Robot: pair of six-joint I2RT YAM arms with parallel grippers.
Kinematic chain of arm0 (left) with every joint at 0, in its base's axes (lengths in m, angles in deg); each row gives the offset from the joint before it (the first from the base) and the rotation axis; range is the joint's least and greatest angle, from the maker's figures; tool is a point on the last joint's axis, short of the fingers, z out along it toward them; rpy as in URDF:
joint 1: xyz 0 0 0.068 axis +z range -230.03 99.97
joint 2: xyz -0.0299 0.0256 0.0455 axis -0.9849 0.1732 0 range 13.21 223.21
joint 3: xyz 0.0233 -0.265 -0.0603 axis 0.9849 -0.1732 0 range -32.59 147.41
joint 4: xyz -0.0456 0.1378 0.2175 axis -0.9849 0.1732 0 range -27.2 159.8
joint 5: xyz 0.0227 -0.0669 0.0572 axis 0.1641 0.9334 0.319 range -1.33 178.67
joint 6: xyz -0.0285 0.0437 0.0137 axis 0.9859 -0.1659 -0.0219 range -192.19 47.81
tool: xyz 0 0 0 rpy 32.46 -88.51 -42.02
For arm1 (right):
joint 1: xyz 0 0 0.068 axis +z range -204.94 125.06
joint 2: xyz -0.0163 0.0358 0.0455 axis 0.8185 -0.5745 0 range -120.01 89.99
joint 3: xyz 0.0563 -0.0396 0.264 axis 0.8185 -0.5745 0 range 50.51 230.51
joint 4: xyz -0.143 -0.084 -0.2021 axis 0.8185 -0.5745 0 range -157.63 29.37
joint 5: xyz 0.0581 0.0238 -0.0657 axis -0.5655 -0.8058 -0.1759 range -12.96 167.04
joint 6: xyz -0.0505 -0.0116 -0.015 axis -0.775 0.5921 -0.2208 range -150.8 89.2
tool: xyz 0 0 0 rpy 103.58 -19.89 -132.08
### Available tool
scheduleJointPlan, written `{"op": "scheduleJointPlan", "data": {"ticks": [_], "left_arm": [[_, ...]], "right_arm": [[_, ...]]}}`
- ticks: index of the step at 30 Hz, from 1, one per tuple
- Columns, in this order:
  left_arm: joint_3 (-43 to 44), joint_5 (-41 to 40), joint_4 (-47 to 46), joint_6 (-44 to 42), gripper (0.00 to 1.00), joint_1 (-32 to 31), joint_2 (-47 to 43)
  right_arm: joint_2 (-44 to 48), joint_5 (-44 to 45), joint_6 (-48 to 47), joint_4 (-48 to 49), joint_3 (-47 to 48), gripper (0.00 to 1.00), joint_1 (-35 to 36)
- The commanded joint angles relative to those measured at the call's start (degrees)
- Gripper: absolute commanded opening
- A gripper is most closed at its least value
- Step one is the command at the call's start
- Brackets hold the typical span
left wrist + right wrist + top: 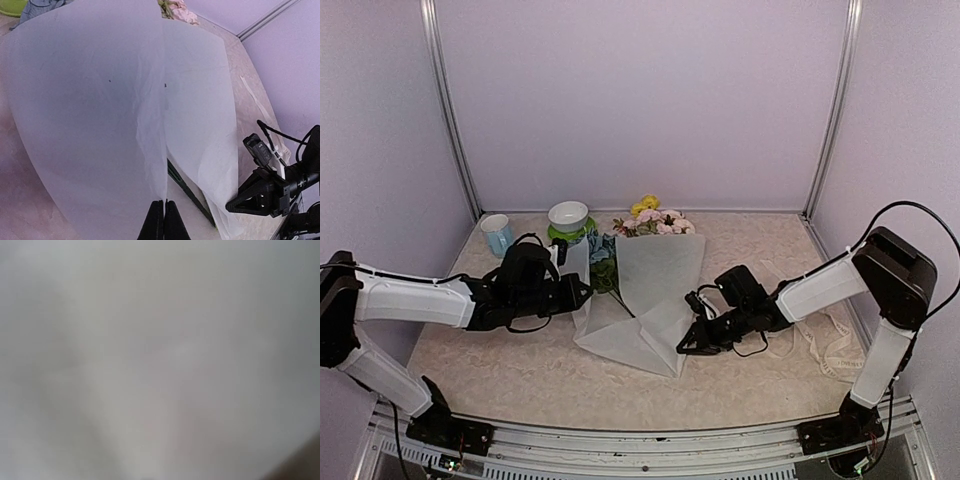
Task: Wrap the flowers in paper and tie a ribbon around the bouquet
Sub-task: Fold the 2/3-folded wrapping paper at the center of the board.
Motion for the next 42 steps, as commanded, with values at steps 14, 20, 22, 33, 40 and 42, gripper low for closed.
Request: {"op": "scheduleJointPlan", "data": {"ticks": [14, 20, 22, 33, 40, 42], "left_arm": [[-2.9, -1.9, 7.4, 0.6, 0.0, -0.5, 2.9], [-3.5, -1.2, 6.3, 0.1, 0.0, -0.2, 3.3], [-3.9, -1.1, 6.2, 0.2, 0.0, 0.1, 2.7], [-6.7, 0.2, 5.0, 0.3, 0.0, 2.2, 0.2], [-6.7, -0.8, 5.5, -0.4, 0.0, 1.8, -1.8], [-6.6, -1.0, 5.6, -0.5, 0.0, 1.5, -2.2]], "right_arm": [[-14.5, 56.2, -6.1, -50.2, 29.6, 0.44, 14.3], [-15.1, 65.3, -2.7, -57.6, 35.4, 0.62, 17.3], [-15.1, 67.2, -2.6, -59.1, 37.7, 0.62, 18.3], [-11.2, 53.4, -19.0, -40.7, 35.1, 0.4, 22.2], [-11.4, 37.9, -22.5, -30.1, 32.0, 0.12, 20.8], [-11.7, 32.0, -21.2, -27.9, 30.6, 0.08, 18.7]]}}
